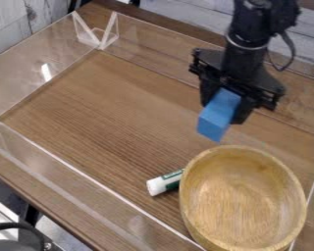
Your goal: Remove the blue block from inside the brown bowl and put it on the table
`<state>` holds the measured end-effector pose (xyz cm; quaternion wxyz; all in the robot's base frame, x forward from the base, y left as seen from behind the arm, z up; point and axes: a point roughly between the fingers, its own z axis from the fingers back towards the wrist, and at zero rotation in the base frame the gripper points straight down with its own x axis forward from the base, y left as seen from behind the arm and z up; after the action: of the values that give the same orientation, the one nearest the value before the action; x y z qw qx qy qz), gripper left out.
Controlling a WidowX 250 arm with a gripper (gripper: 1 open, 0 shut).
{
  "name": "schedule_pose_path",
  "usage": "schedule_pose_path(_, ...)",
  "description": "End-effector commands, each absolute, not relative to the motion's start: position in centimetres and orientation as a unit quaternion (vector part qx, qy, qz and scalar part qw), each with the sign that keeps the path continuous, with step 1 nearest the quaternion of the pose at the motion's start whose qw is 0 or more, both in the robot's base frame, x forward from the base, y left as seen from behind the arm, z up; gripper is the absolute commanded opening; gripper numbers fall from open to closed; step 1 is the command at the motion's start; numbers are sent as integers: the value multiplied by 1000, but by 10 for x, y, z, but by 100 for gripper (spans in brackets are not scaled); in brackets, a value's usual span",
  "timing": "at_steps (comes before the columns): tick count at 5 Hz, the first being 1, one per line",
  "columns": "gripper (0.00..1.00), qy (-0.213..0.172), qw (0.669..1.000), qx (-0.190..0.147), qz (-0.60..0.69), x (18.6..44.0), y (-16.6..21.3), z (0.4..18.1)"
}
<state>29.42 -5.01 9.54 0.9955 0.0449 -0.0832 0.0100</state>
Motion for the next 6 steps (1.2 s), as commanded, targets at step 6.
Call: schedule_pose_path(6, 0, -118, 993, 21, 1, 304, -51, 79)
